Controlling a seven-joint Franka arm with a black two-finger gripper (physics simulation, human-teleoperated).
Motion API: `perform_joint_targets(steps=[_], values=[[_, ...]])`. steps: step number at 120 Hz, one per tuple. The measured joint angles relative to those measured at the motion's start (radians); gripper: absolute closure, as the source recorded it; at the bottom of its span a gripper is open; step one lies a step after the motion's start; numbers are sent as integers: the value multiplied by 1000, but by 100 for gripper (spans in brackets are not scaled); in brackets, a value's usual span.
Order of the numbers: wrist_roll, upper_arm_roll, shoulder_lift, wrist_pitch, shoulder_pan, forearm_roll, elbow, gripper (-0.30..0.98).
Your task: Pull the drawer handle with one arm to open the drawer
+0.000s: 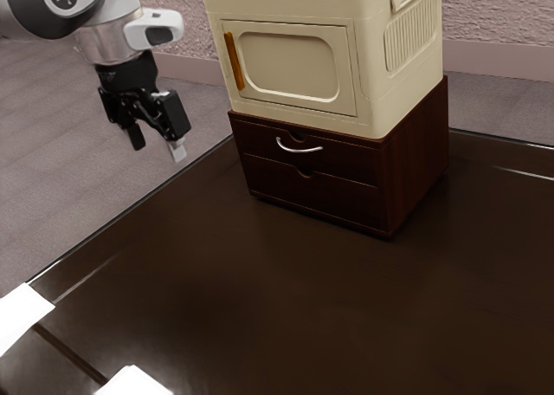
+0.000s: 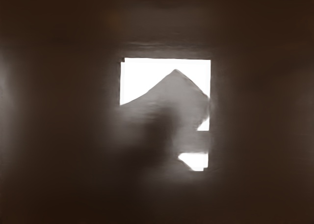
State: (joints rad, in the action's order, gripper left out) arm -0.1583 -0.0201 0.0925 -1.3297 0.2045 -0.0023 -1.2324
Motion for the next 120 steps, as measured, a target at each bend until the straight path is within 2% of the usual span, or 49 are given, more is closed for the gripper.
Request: perform_joint_targets(steps=[16, 24, 31, 58, 74, 90, 103, 110, 120], values=[[-25, 1, -9, 12, 7, 0, 13, 0], [-30, 2, -59, 18, 8, 9, 141, 0], [-33, -2, -97, 23, 14, 14, 190, 0], [-47, -3, -117, 42, 13, -26, 198, 0], [-9, 1, -99, 13, -5, -9, 47, 0], [37, 4, -198, -135, -6, -5, -310, 0], [70, -2, -345, -313, 7, -9, -619, 0], [88, -8, -394, -342, -1, -20, -695, 0], [66, -33, -424, -362, -8, -32, -727, 0]])
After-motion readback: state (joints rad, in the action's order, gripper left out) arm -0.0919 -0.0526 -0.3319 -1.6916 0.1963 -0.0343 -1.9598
